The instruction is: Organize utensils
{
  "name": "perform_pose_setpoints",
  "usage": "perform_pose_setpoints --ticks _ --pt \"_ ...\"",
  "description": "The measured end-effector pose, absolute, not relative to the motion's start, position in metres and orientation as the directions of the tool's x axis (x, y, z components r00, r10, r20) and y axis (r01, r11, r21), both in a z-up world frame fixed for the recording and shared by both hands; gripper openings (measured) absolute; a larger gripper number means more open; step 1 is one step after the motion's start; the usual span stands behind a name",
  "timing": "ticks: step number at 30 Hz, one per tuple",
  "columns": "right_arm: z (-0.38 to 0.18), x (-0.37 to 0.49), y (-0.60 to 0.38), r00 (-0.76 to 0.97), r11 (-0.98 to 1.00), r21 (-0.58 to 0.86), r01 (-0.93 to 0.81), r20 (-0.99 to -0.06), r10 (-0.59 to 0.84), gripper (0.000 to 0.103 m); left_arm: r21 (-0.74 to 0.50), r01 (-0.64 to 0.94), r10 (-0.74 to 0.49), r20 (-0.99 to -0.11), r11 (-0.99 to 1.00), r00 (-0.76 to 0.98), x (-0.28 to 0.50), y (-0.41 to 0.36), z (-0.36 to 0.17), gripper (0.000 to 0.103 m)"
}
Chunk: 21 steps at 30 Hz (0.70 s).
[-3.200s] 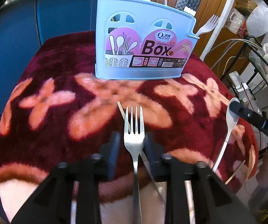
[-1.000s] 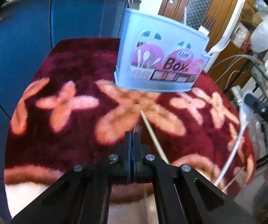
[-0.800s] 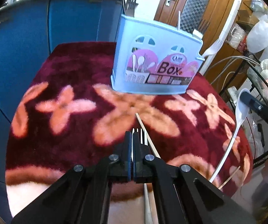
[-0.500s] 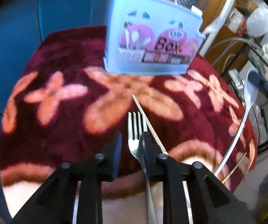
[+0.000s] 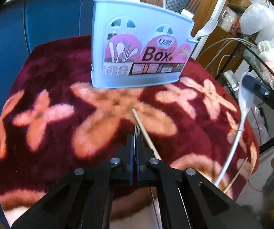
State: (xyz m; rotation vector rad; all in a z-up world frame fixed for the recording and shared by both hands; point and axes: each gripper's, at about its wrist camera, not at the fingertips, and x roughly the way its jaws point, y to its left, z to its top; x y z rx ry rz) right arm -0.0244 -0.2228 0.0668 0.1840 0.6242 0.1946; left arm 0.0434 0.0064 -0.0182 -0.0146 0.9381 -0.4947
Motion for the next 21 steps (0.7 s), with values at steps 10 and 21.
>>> perform_pose_setpoints --ticks 10,21 --pt "0.070 -0.024 -0.222 0.798 0.966 0.221 -0.138 -0.552 0.240 0.007 -0.162 0.393 -0.347 -0.817 0.905 0.462 0.048 -0.007 -0.025 0.003" --pt "0.086 -0.022 -0.224 0.821 0.971 0.194 -0.140 -0.525 0.224 0.007 -0.223 0.364 -0.410 -0.686 0.905 0.600 0.035 0.009 0.021 0.000"
